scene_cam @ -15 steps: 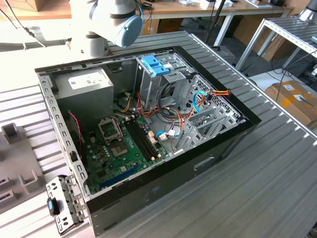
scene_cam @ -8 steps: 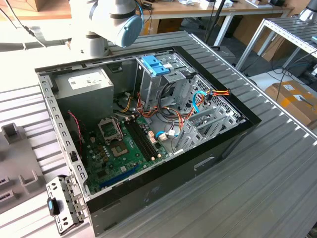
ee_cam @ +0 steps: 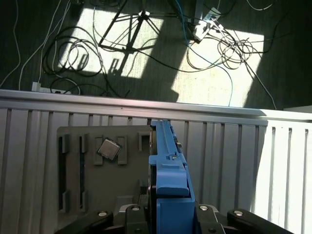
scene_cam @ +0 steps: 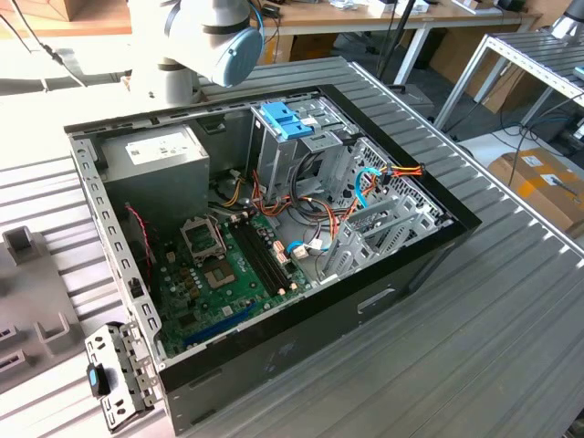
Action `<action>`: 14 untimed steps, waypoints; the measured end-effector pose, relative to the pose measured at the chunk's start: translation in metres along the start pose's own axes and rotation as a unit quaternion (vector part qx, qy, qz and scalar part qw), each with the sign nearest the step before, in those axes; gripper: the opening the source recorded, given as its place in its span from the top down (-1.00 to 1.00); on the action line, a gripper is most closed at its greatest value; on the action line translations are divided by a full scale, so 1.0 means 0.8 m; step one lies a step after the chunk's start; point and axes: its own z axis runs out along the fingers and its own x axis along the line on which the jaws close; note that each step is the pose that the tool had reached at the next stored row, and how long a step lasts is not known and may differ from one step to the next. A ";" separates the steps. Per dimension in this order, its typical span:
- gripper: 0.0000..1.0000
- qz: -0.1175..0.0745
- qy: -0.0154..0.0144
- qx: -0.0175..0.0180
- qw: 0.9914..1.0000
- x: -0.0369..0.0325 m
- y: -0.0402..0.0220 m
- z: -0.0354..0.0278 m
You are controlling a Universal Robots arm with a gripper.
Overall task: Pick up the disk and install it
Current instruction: 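Pick up the disk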
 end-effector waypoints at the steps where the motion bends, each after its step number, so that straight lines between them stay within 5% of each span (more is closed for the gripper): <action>1: 0.26 0.000 0.000 0.000 1.000 -0.0001 0.0000 -0.0020; 14: 0.26 0.000 -0.002 0.000 1.000 -0.0012 -0.0004 -0.0189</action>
